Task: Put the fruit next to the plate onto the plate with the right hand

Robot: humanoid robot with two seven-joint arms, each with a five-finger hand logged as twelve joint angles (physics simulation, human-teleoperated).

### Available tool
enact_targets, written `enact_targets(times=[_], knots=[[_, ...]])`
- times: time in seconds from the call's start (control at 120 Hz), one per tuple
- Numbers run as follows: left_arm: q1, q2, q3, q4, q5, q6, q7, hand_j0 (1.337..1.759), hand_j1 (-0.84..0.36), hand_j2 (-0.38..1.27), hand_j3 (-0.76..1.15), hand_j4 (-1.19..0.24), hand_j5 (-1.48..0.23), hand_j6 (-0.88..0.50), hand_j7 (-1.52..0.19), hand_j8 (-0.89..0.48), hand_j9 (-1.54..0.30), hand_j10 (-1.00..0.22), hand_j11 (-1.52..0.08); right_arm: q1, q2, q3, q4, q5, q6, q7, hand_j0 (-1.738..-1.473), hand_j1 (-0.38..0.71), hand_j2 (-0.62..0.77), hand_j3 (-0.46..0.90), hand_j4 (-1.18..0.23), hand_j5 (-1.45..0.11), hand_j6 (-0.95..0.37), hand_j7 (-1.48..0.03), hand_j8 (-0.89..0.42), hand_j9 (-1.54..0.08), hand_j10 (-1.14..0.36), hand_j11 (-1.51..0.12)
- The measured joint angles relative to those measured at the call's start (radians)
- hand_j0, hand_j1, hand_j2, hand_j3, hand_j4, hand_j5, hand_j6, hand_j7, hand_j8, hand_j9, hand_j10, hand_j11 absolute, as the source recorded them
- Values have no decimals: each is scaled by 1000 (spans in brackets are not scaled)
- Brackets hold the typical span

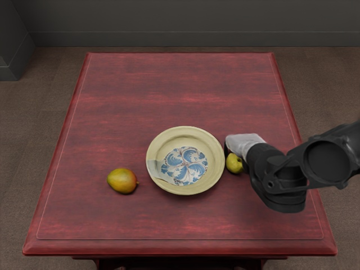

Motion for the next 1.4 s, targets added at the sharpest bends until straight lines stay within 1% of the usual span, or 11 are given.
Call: enact_targets(times=[0.025, 0.142, 0.25, 0.258, 0.425, 0.717, 0.808, 1.0, 1.008, 1.225, 1.4], knots=[[0, 0, 0, 0, 0, 0, 0, 1658, 349, 0, 0, -1, 0, -1, 0, -1, 0, 0, 0, -1, 1, 0, 0, 0, 0, 0, -1654, 243, -57, -1, -524, -694, -433, -697, -544, -691, -544, -689], [0, 0, 0, 0, 0, 0, 0, 1658, 349, 0, 0, -1, 0, -1, 0, -1, 0, 0, 0, -2, 3, 0, 0, -2, 1, -1, -1649, 251, -87, -1, -472, -790, -381, -778, -495, -783, -601, -779], [0, 0, 0, 0, 0, 0, 0, 1658, 349, 0, 0, -1, 0, -1, 0, -1, 0, 0, 0, -2, 4, 0, 0, -3, 2, 0, -1646, 238, -90, 0, -459, -865, -358, -841, -478, -858, -641, -855], [0, 0, 0, 0, 0, 0, 0, 1658, 349, 0, 0, -1, 0, -1, 0, -1, 0, 0, 0, -2, 4, 0, 0, -4, 2, 0, -1645, 235, -53, -1, -457, -870, -359, -845, -478, -863, -644, -860], [-2, 0, 0, 0, 0, 0, 0, 1658, 349, 0, 0, -1, 0, -1, 0, -1, 0, 0, 0, -2, 3, 0, 0, -3, 1, 2, -1646, 225, 45, -1, -514, -918, -407, -894, -528, -915, -678, -915], [-3, 0, 1, 0, 0, 0, 0, 1658, 349, 0, 0, 0, 0, -1, 0, -1, 0, 0, 0, 24, -20, 1, 0, 0, 1, 3, -1650, 206, 153, 0, -594, -954, -474, -925, -592, -949, -699, -951], [-3, 0, 1, 0, 0, 0, 0, 1658, 349, 0, 0, 0, 0, -1, 0, -1, 0, 0, 0, 45, -27, 1, 0, 2, 1, 4, -1651, 212, 196, 0, -608, -960, -484, -929, -592, -952, -701, -955], [-3, 0, 2, 0, 0, 0, 0, 1658, 349, 0, 0, 0, 0, -1, 0, -1, 0, 0, 0, 90, -41, 4, 0, 5, 1, 3, -1652, 208, 220, 0, -628, -965, -502, -933, -618, -951, -707, -954], [-4, 0, 2, 0, 0, 0, 0, 1658, 349, 0, 0, 0, 0, -1, 0, -1, 0, 0, 0, 92, -41, 5, 0, 5, 1, 3, -1652, 199, 243, 0, -628, -966, -504, -933, -619, -951, -707, -954], [-6, 0, 2, 0, 0, 0, 0, 1658, 349, 0, 0, 0, 0, -1, 0, -1, 0, 0, 0, 161, -57, 14, 0, 12, 1, 1, -1653, 208, 231, 0, -640, -964, -512, -933, -629, -943, -712, -944], [-8, 0, 2, 0, 0, 0, 0, 1658, 349, 0, 0, -1, 0, -1, 0, -1, 0, 0, 0, 204, -55, 37, 0, 28, 1, 1, -1654, 218, 258, 0, -642, -962, -512, -933, -631, -941, -713, -941]])
